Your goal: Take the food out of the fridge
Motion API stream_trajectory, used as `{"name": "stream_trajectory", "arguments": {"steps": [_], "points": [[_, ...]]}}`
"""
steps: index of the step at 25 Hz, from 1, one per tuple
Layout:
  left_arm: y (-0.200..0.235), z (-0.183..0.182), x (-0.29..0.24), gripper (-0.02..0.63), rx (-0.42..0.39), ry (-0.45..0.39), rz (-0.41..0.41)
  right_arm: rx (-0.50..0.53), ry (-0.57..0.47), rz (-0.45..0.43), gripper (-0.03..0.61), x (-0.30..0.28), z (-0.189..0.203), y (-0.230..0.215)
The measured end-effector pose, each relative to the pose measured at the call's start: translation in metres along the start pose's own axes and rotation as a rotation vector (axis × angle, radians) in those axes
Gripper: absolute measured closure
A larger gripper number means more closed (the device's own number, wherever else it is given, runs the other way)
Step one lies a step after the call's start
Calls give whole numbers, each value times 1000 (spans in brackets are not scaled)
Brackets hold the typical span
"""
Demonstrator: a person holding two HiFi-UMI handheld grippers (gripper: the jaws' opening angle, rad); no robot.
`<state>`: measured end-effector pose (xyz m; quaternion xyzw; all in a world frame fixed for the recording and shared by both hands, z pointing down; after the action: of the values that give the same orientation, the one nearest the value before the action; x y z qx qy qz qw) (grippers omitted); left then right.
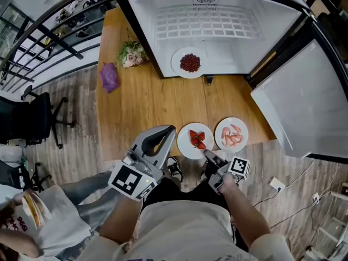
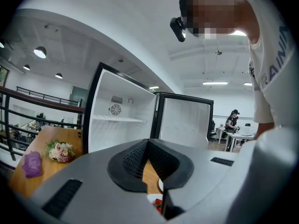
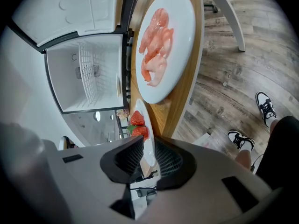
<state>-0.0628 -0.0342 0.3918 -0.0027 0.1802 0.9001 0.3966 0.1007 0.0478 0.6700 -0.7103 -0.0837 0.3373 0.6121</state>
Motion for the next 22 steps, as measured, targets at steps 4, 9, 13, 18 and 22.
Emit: {"name": "stream_trajectory", "arguments": {"steps": [4, 9, 13, 18, 22], "points": [[1, 1, 0, 607, 1, -1, -1, -41, 7, 4, 489, 1, 4, -5], [3, 1, -1, 607, 1, -1, 0, -16, 19, 18, 485, 2, 3, -7], [4, 0, -1, 607, 0, -3, -1, -13, 39, 19, 482, 12, 7, -9], [7, 1, 1, 607, -1, -2, -10, 134, 44, -13, 533, 33, 2, 14], [6, -3, 1, 607, -2, -9, -9, 283, -4, -97, 558, 43, -10, 68]]}}
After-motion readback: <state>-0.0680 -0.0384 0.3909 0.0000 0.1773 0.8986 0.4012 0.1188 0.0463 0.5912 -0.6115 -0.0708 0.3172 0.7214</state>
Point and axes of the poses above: the fingertips, and each gripper's own axes: x backward along the fingers, y to its left, z out of its underside, the point moved 3 cm from there along x, backward along the fingers, and after that the axes turned 10 degrees about x, right-handed, at the moved point
